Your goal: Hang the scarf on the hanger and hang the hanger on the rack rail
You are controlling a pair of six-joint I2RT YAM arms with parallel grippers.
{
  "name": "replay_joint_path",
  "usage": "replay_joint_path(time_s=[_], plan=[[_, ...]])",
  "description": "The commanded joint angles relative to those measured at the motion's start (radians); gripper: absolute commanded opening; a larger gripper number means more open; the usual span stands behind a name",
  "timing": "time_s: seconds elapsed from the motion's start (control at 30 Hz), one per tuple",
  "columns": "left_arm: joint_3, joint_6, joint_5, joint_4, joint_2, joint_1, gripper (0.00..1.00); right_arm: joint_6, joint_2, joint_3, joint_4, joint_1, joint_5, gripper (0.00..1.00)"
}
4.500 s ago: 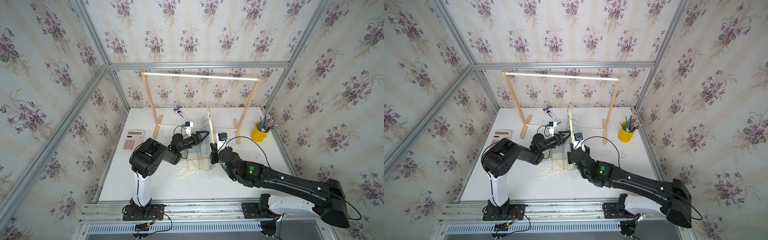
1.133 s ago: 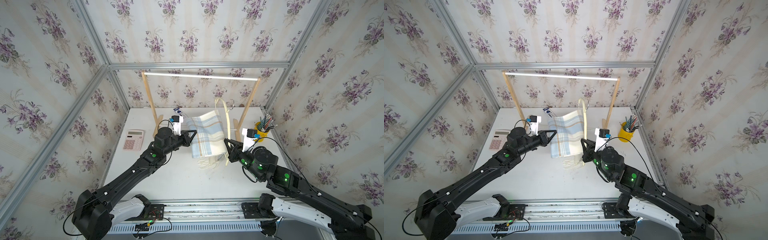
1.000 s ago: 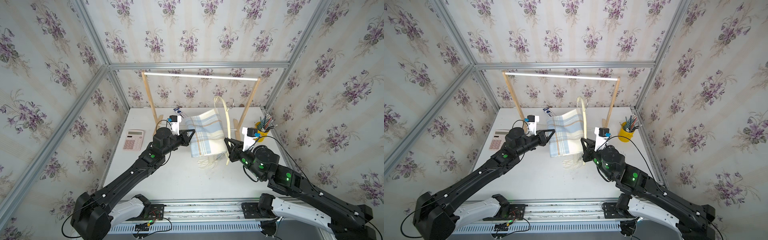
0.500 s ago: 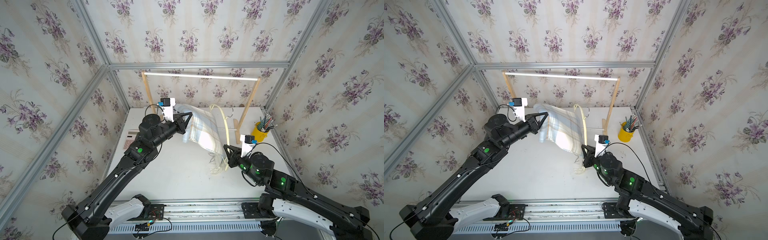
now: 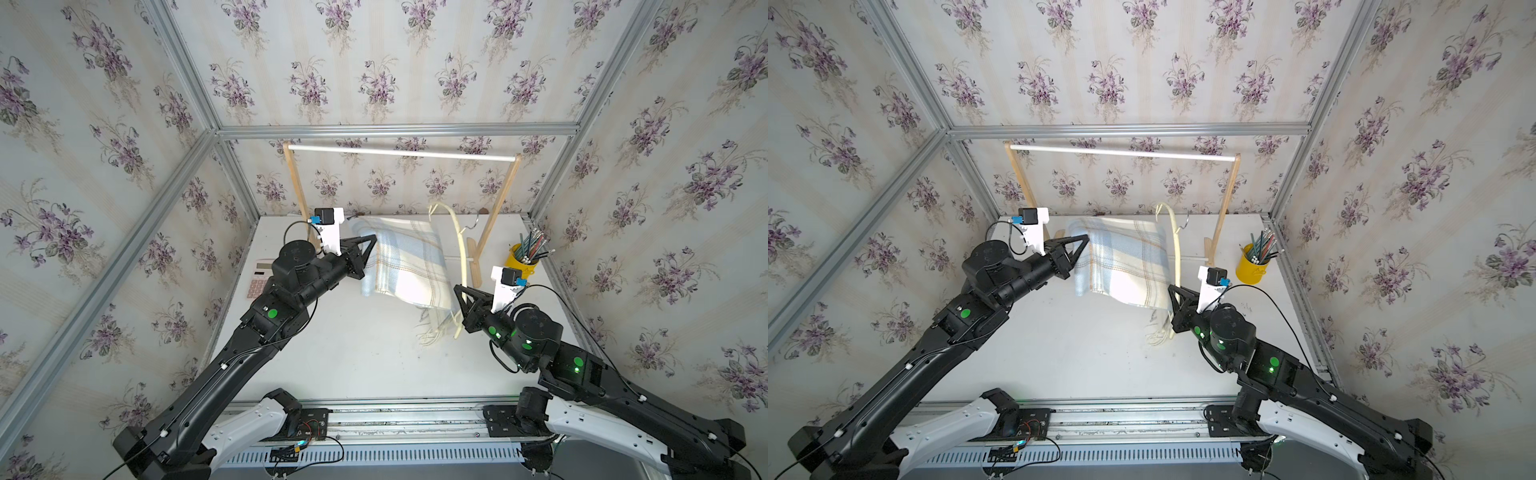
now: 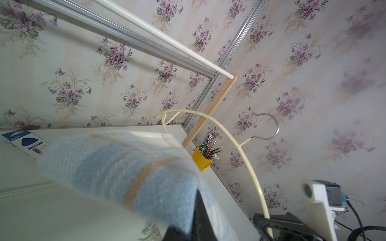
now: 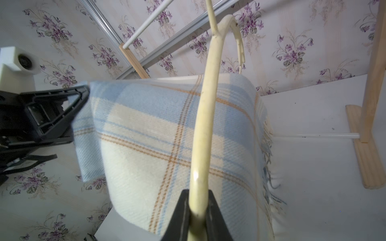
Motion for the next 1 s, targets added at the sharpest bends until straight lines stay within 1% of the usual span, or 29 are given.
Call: replay_joint_path(time_s=[0.0,0.17,0.4,0.5,0.7,0.97], plan=[[-0.05,0.006,-0.037,0.027,-0.021,0.001,0.0,-0.056,0.007,0.057,-0.017,-0.001,0.044,0.0],[-0.14,-0.018,-0.059,0.055,-0.049,0.001,0.0,-0.093,0.035,0.14,-0.082,0.001,0.041,0.0],[-0.192,0.008,-0.15,0.014,-0.109,0.001,0.0,-0.12,0.043,0.202,-0.135,0.001,0.049,0.0],[-0.224,0.0,-0.162,0.024,-0.107,0.001,0.0,-0.134,0.061,0.24,-0.162,0.0,0.042,0.0],[-0.337,-0.079,-0.109,0.16,-0.037,0.001,0.0,-0.178,0.138,0.365,-0.217,-0.001,-0.002,0.0],[-0.395,-0.163,-0.029,0.362,0.086,0.001,0.0,-0.227,0.23,0.47,-0.234,0.001,-0.08,0.0]])
